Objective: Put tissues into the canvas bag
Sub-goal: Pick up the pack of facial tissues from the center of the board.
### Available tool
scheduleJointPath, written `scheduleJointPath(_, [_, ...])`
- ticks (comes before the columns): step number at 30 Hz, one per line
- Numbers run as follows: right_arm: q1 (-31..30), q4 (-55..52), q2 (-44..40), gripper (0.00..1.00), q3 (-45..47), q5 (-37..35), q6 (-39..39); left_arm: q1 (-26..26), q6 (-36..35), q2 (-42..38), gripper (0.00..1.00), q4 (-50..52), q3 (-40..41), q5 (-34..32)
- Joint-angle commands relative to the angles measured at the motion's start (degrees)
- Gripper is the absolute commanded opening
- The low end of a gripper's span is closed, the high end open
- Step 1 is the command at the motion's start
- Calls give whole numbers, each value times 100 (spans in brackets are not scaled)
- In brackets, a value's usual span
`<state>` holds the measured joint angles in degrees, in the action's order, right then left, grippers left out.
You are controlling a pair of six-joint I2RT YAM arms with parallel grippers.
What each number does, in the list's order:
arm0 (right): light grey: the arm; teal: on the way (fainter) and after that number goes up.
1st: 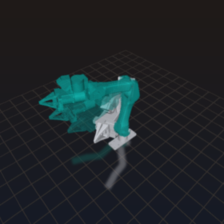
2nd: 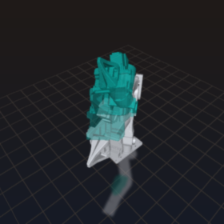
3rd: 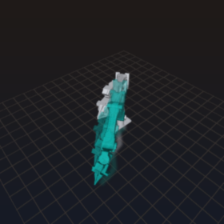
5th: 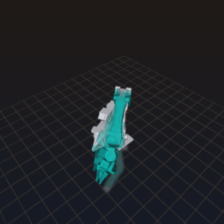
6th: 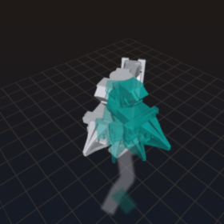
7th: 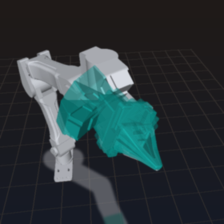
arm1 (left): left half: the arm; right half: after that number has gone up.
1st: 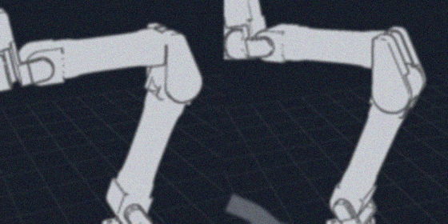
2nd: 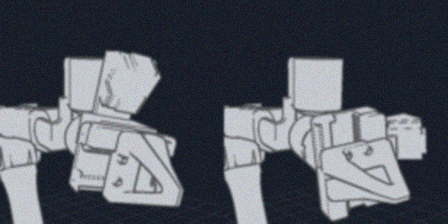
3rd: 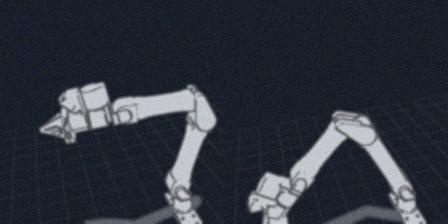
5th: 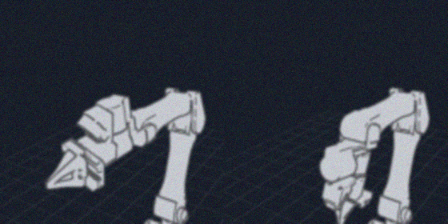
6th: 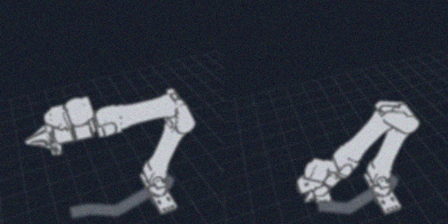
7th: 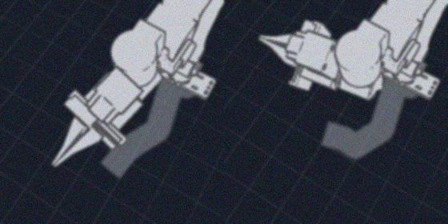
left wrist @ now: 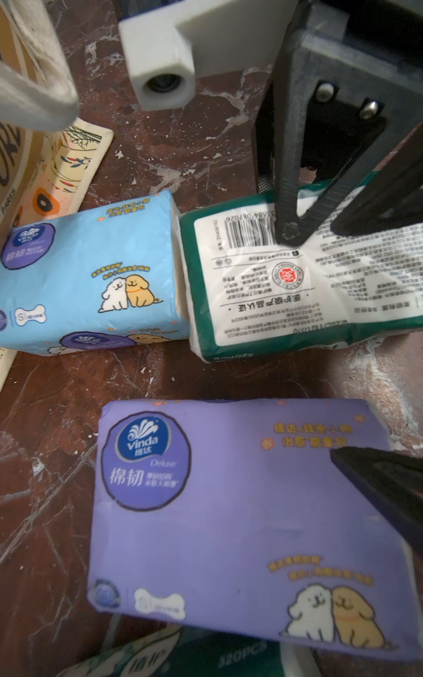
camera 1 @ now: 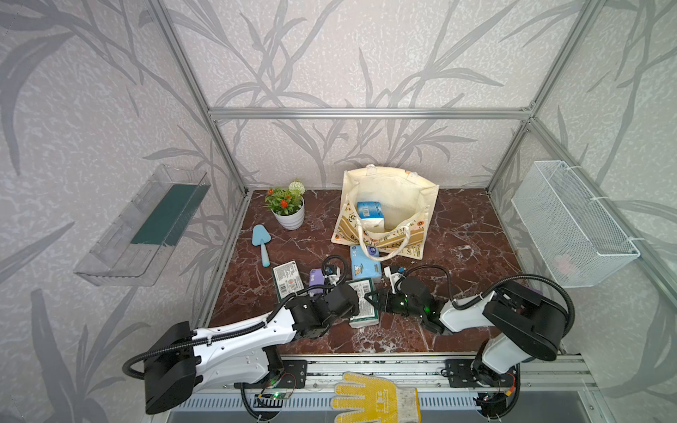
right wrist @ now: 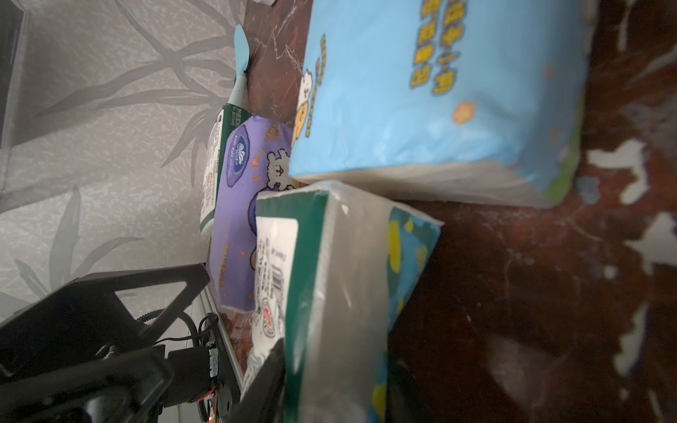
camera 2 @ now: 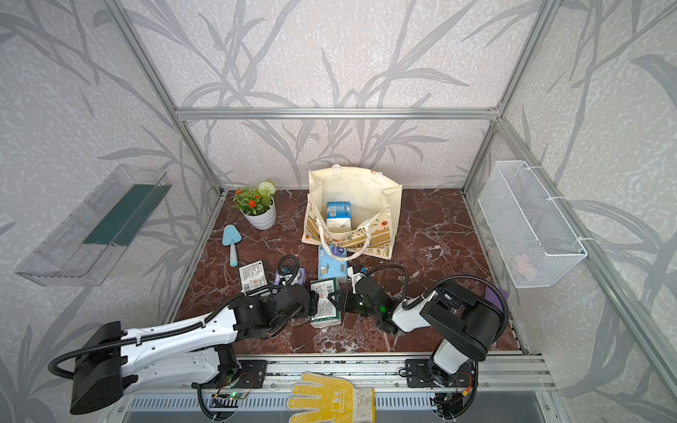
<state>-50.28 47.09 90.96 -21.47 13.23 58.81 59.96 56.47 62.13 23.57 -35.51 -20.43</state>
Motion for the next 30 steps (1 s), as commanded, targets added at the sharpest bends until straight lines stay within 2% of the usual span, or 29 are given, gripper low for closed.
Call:
scheduleJointPath(1, [100, -102, -252, 37, 94, 136, -80, -29, -84, -173, 89, 314, -185, -393])
scheduleJointPath(12, [632, -402, -945, 35, 471, 452, 51, -95, -269, -447, 90, 415, -237, -741])
scheduleJointPath(18, [1133, -1891, -2158, 35, 617, 602, -262, -174, -431, -417, 90, 407, -366, -778])
scheduleJointPath(24, [2369, -3541, -3540, 35, 645, 1371, -619, -265, -662, -283, 90, 316, -550, -720])
scheduleJointPath(27, [2826, -4421, -4114, 36, 533, 1490, -915, -297, -767, -190, 90, 293, -649, -716])
scheduleJointPath(30, [3404, -4733, -4463, 36, 532, 1699, -1024, -361, -934, -108, 91, 229, -767, -718])
